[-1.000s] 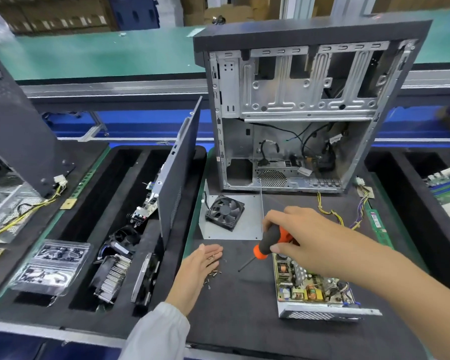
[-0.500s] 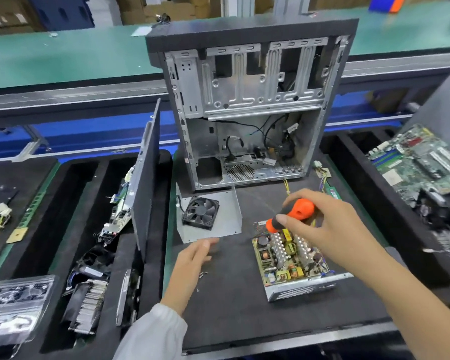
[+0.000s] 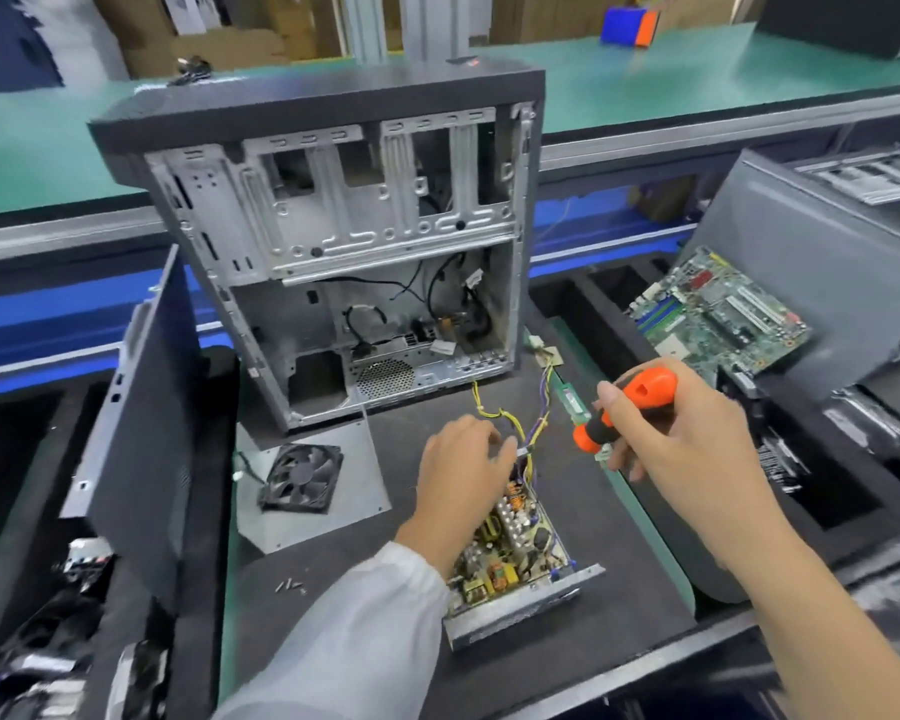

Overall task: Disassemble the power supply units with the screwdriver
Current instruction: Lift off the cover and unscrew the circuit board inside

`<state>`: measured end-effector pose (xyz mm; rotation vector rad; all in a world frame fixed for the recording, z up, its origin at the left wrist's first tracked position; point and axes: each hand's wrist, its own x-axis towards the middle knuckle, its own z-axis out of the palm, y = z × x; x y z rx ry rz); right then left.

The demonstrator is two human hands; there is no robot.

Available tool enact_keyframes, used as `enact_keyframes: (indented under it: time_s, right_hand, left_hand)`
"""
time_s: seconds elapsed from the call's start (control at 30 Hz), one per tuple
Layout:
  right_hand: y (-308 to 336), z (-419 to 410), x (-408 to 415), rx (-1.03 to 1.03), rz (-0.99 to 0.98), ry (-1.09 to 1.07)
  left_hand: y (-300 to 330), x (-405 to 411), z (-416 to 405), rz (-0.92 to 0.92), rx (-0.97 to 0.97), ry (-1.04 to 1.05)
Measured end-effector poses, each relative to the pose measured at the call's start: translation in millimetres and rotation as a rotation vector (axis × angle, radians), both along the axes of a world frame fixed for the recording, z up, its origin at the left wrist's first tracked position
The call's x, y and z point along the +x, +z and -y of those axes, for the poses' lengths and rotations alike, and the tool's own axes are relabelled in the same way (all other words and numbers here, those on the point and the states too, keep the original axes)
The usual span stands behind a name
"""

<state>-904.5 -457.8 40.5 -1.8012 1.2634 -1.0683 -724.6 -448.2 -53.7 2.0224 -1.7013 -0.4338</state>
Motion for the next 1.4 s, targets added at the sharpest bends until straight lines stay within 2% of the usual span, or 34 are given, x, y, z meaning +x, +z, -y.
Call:
enact_keyframes:
  time_s: [0.07,0.1,0.17,0.23,0.37,0.53,0.6,0.77,1.03,1.13,1.23,1.4]
  right_hand:
    - [-6.5,10.8,-6.4,0.025,-0.024,-0.022]
    - [-9.5,15.4,-8.8,0.035,-0.034,-0.03]
    - [-15.7,24.8,-13.0,0.058,-0.036,-0.038]
    - [-22.0,33.2,-17.3,0.093,-0.029,-0.04]
    - [-34.0,45.1,-26.9,0.119,-0.057,-0.043]
    - [-46.3,50.1,-34.6,0.156,-0.057,-0.056]
    - [-50.0,51.7,-33.5,0.168,-0.07,-0.047]
    - [-57.5,56.5,-26.4,0.207,-0.106,-0.034]
    - [-57.4,64.6,-21.6,0.125,-0.222,-0.044]
    - [-57.5,65.0,-23.3,0.1,-0.227,-0.044]
    - [-58.3,63.7,-25.7,0.122,-0.21,-0.048]
    - [-57.8,59.9,-30.9,0.138,-0.162,-0.106]
  left_hand:
    - [-3.8,-9.2,30.2,0.06,0.238,0.018]
    - [-7.6,-11.7,44.2,0.033,0.357,0.021]
    - [-15.6,-14.2,67.7,-0.105,0.532,0.026]
    - [-21.1,-16.7,80.8,-0.205,0.589,0.001]
    - [-33.0,-25.3,81.6,-0.202,0.512,-0.053]
    - [-34.9,-28.0,76.3,0.069,0.431,-0.121]
    - [-34.7,-30.2,75.4,0.122,0.354,-0.121]
    - [-37.3,-27.6,68.4,-0.107,0.247,-0.079]
    - [-35.8,-45.2,49.2,0.09,0.179,-0.198]
    - [-40.9,-56.0,39.2,0.143,0.165,-0.159]
    - [-40.7,-58.5,37.6,0.087,0.164,-0.136]
    - [-34.5,-46.4,38.0,-0.001,0.09,-0.365]
